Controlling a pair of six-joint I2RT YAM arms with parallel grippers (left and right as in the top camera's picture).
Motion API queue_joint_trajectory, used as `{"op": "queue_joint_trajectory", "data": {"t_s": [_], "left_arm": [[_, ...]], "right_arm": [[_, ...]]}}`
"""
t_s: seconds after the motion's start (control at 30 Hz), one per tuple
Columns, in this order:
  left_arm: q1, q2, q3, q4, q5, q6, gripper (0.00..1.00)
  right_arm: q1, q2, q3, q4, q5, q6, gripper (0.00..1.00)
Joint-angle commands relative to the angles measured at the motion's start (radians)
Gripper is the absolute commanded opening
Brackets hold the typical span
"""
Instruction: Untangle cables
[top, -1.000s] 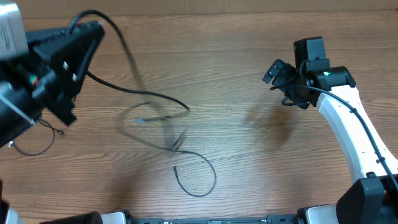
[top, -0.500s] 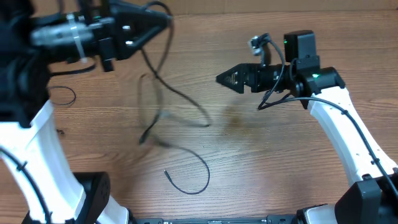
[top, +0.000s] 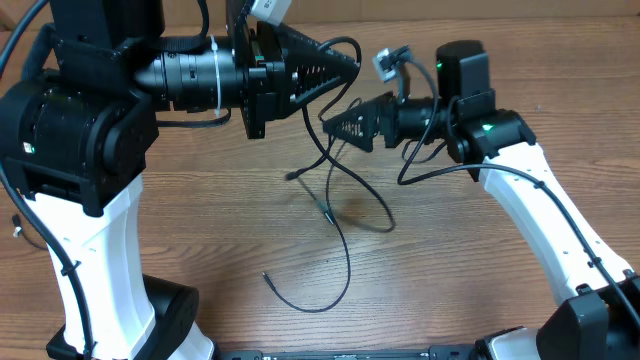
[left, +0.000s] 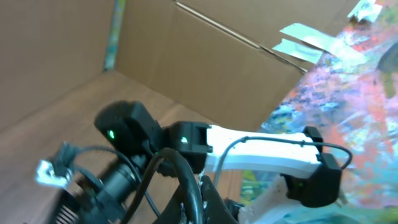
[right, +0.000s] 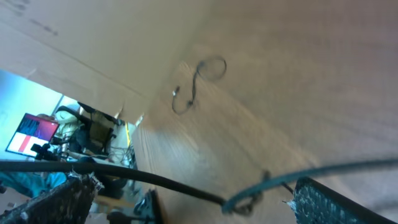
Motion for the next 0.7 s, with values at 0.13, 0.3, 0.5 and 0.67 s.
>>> {"op": "queue_joint_trajectory", "data": {"t_s": [0.13, 0.3, 0.5, 0.67], "left_arm": [[0.011, -0.069, 0.012, 0.095, -0.056, 0.018, 0.04], [0.045, -0.136, 0.012, 0.11, -0.127, 0.015, 0.04], [0.098, -0.208, 0.012, 0.102, -0.134, 0.015, 0.04], [0.126, -0.227, 0.012, 0.069, -0.202, 0.015, 0.04]], "right_arm": [[0.107, 0.012, 0.011, -0.264, 0.428, 0.019, 1.0], [0.13, 0.023, 0.011, -0.31, 0.58, 0.084, 1.0], [0.116, 0.023, 0.011, -0.36, 0.796, 0.306, 1.0], [0.095, 0.023, 0.011, -0.408, 0.856, 0.386, 1.0]]}}
